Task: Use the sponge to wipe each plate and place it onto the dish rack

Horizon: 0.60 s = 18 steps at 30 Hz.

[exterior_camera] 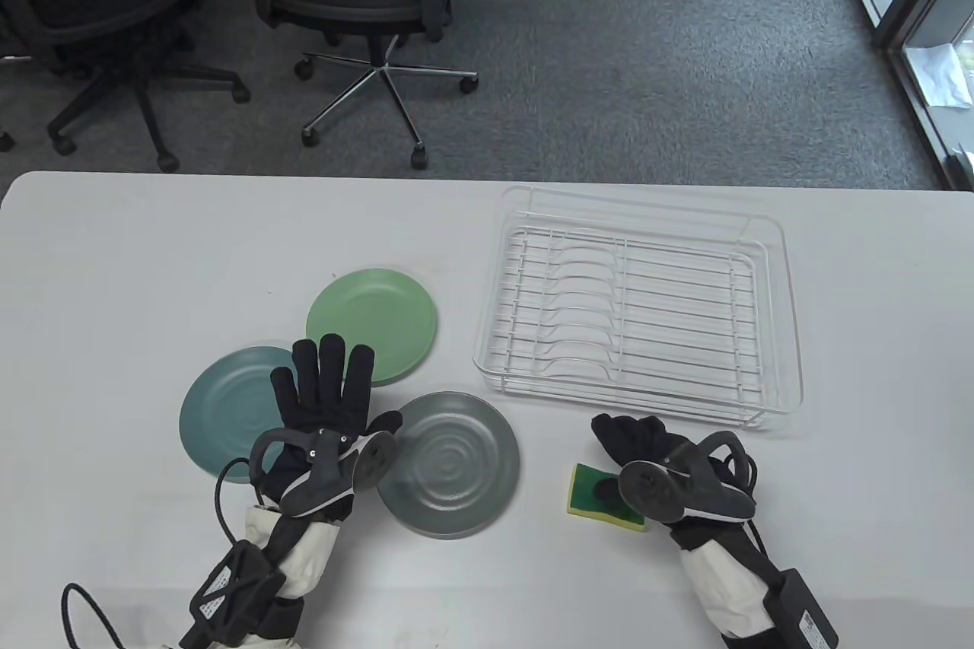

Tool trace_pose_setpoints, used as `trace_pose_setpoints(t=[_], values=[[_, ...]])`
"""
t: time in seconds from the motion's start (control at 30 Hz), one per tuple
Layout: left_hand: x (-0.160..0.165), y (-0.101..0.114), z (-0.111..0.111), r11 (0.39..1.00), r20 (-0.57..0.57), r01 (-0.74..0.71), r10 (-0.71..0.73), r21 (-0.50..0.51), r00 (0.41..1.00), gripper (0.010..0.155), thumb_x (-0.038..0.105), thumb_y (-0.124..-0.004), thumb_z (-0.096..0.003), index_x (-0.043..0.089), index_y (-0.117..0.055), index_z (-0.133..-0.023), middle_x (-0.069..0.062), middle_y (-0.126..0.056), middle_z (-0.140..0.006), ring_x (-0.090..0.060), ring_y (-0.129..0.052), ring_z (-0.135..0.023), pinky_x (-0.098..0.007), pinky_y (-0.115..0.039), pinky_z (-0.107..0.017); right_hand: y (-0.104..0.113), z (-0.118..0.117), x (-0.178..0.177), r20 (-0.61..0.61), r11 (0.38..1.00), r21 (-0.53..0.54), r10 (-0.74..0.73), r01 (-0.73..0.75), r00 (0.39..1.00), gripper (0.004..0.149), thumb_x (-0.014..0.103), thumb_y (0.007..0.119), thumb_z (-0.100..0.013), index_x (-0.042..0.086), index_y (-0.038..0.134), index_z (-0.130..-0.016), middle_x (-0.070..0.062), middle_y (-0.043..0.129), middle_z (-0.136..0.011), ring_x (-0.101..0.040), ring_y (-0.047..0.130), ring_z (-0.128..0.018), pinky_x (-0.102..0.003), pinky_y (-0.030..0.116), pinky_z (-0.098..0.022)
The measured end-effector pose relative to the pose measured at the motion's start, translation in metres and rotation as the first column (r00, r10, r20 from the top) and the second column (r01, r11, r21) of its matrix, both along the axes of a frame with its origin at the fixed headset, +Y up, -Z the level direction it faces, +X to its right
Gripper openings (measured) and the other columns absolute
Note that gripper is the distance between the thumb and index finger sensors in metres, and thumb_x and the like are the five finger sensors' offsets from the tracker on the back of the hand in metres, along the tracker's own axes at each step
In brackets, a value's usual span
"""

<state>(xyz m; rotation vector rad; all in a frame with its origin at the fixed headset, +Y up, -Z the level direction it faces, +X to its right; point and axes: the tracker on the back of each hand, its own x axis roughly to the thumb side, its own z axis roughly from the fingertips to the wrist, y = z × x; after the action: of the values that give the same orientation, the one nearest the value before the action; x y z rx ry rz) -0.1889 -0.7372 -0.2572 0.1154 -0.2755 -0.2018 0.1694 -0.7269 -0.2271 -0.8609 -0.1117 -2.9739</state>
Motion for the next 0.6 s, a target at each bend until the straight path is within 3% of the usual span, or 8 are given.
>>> trace_pose_setpoints(t=[0.47,0.6], values=[[0.000,0.000,0.000,1.000,-0.009,0.009,-0.010,-0.007,1.000,0.092,0.058,-0.046,-0.0581,0.001,0.000,-0.114,-0.042,-0.012,-0.118,-0.069,-0.014,-0.102,-0.083,-0.030,-0.069,-0.034,-0.001,-0.021,-0.070,0.963,-0.208,0.161,-0.172,0.984,0.091,0.054,0.072,-0.047,-0.001,0.045,-0.114,-0.031,0.060,-0.109,-0.052,0.066,-0.091,-0.062,0.067,-0.065],[0.000,0.000,0.000,1.000,-0.012,0.009,-0.009,-0.013,1.000,0.092,0.058,-0.046,-0.0582,0.000,0.000,-0.114,-0.042,-0.014,-0.118,-0.070,-0.016,-0.102,-0.082,-0.033,-0.070,-0.037,0.001,-0.028,-0.084,0.956,-0.165,0.233,-0.244,0.969,0.088,0.046,0.077,-0.048,-0.001,0.043,-0.113,-0.032,0.059,-0.107,-0.051,0.068,-0.089,-0.060,0.067,-0.066]])
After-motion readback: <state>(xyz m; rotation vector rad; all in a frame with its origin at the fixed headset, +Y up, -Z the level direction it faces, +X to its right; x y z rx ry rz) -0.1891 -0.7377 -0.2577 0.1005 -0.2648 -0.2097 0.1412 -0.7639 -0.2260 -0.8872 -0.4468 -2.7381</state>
